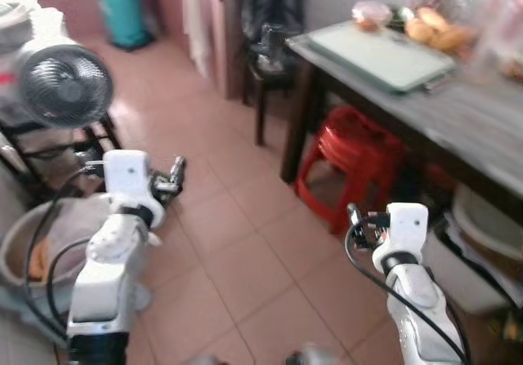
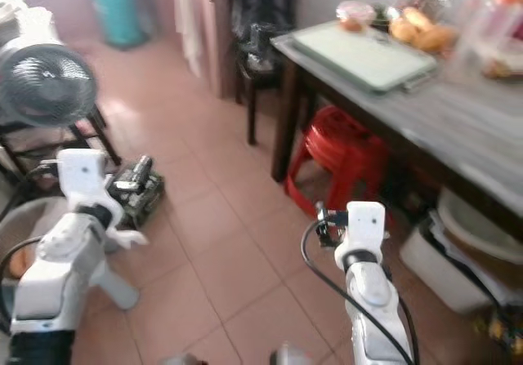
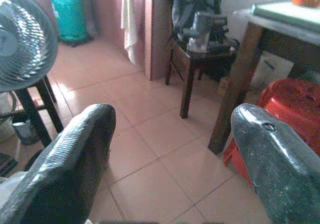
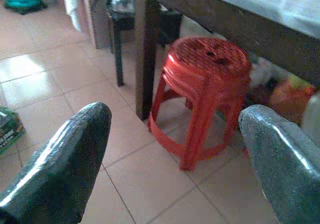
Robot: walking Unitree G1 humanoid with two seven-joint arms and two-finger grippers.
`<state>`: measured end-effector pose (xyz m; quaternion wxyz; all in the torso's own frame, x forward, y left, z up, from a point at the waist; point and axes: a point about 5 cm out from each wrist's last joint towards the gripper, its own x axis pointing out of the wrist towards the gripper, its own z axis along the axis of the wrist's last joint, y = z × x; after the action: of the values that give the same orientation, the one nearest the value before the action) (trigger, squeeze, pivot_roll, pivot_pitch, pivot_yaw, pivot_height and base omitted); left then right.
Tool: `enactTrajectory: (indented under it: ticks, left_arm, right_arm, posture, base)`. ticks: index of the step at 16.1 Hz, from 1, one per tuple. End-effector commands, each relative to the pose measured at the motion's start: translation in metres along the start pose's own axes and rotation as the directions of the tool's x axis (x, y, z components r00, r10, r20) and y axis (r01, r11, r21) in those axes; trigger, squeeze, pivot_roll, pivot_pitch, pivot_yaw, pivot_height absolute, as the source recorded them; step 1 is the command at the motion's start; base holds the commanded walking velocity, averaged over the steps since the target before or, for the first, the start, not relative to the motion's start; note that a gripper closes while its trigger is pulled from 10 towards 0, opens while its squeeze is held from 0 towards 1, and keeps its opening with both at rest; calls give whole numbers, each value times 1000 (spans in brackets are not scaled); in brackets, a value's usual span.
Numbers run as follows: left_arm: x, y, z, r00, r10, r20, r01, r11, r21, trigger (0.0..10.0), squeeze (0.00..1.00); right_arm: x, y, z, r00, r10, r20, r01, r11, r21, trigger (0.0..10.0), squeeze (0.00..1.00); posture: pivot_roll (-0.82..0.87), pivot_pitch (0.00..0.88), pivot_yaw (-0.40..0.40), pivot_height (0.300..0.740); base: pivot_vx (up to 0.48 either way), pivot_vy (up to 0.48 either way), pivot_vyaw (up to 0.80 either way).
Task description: Setting the table
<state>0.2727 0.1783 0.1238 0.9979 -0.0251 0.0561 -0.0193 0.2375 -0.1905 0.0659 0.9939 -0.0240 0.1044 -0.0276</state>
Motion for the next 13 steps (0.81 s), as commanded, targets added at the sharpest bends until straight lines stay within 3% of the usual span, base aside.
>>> enactTrajectory:
  ticks: [1, 9, 11, 12, 13]
  left_arm:
    - [1, -9, 0, 999, -32, 9, 32, 999, -9, 10000, 0]
    - [2, -12, 0, 999, -36, 13, 37, 999, -11, 10000, 0]
    - [1, -11, -3, 998, 31, -57, -35, 997, -62, 10000, 0]
    - [0, -12, -2, 998, 23, -59, -27, 996, -79, 10000, 0]
    - [0, -17, 0, 998, -56, -31, 53, 993, -103, 10000, 0]
  right_arm:
    - [0, -3, 1, 1000, -7, 5, 7, 1000, -10, 10000, 0]
    - [3, -7, 3, 1000, -17, 14, 18, 1000, -21, 10000, 0]
    - [3, -6, 4, 1000, -18, 17, 18, 1000, -22, 10000, 0]
    - [2, -6, 4, 1000, -18, 18, 19, 1000, -22, 10000, 0]
    - [2, -6, 4, 1000, -20, 18, 20, 1000, -20, 10000, 0]
  posture:
    - [17, 0, 33, 740]
    - [12, 0, 29, 740]
    - [14, 0, 26, 740]
    - [14, 0, 26, 740]
    - [17, 1, 27, 740]
  base:
    - [0, 0, -800]
    - [0, 75, -800]
    - [0, 0, -800]
    - [0, 0, -800]
    - [0, 0, -800]
